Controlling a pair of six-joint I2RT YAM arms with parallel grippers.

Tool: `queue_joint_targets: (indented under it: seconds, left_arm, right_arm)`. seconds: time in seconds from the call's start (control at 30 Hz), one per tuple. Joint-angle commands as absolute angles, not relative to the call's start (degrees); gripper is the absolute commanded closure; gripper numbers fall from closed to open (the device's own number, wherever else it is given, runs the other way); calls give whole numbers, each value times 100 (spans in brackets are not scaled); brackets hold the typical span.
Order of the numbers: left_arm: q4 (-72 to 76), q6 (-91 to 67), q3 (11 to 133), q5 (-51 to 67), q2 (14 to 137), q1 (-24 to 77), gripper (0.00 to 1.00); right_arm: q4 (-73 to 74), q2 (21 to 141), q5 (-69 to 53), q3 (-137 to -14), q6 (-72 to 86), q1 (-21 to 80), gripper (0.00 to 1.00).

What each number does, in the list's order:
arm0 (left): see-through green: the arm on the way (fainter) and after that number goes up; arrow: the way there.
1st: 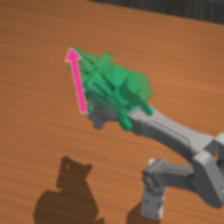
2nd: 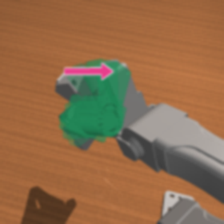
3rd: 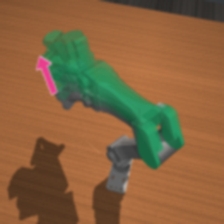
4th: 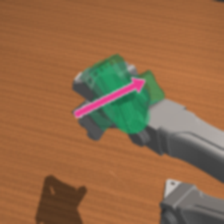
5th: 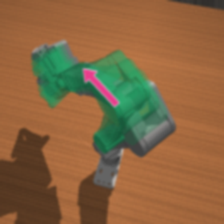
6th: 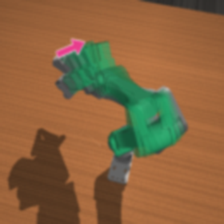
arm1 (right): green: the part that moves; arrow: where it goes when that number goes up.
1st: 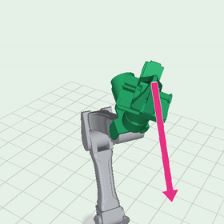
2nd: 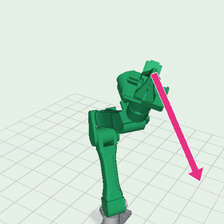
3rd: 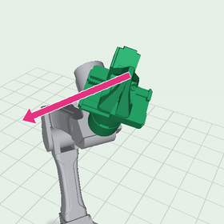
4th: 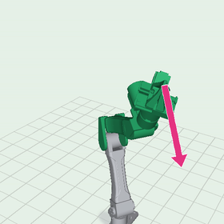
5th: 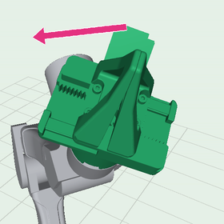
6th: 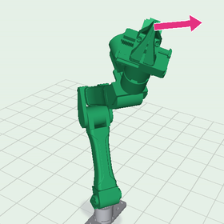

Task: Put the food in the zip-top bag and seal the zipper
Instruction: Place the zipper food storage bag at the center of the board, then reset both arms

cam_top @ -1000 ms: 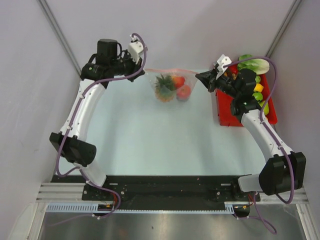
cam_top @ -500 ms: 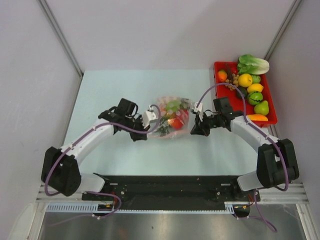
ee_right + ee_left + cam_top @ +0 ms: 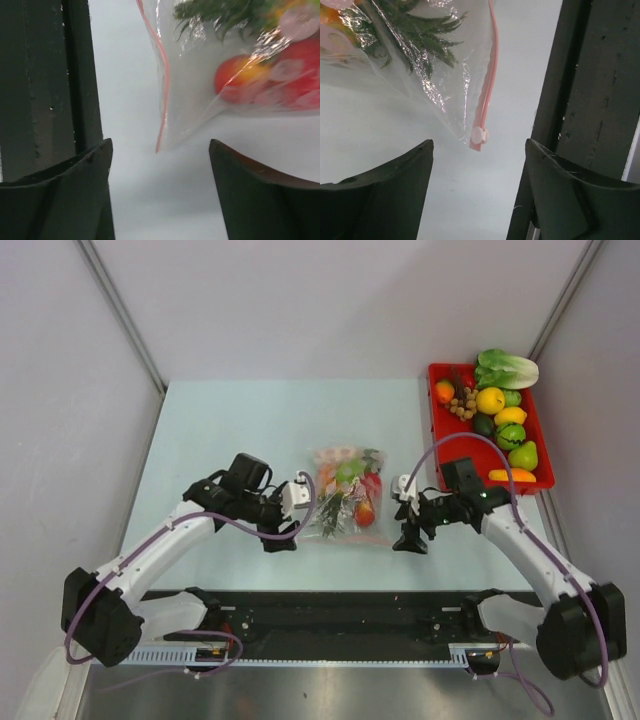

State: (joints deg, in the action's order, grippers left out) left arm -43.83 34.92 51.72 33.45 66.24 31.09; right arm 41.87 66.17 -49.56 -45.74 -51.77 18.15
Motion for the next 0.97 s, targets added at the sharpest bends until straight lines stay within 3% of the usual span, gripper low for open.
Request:
queue_joint_targets:
  seconds: [0.0, 0.07, 0.23, 0.4, 0.5, 0.67, 0.93]
  left_arm:
    - [-4755, 3367, 5703, 3490, 6372, 3120, 11]
    - [-4912, 3235, 6168, 3472, 6424, 3112, 0]
    - [-5089, 2551, 7521, 3594, 6863, 2735, 0]
    - [-5265, 1523, 9311, 4210, 8163, 1549, 0]
    - [-4872, 705, 9816, 3640, 8533, 1012, 1]
    - [-4790, 273, 10213, 3094, 8912, 317, 0]
    - [-4421, 149, 9527, 2637, 8719, 18, 0]
  right_arm:
    - [4272, 5460, -4870, -4649, -4765, 1793, 10]
    - [4079, 4916, -4694, -4693, -4221, 1784, 3]
    - [3369, 4597, -4079, -5132, -2930, 1486, 0]
    - [2278, 5228, -3604, -5615, -1733, 669, 0]
    - [1759, 5876, -3944, -6081, -925, -129, 0]
    - [1108, 6810, -4412, -6635, 218, -1343, 0]
    - [844, 7365, -4386, -6776, 492, -1503, 0]
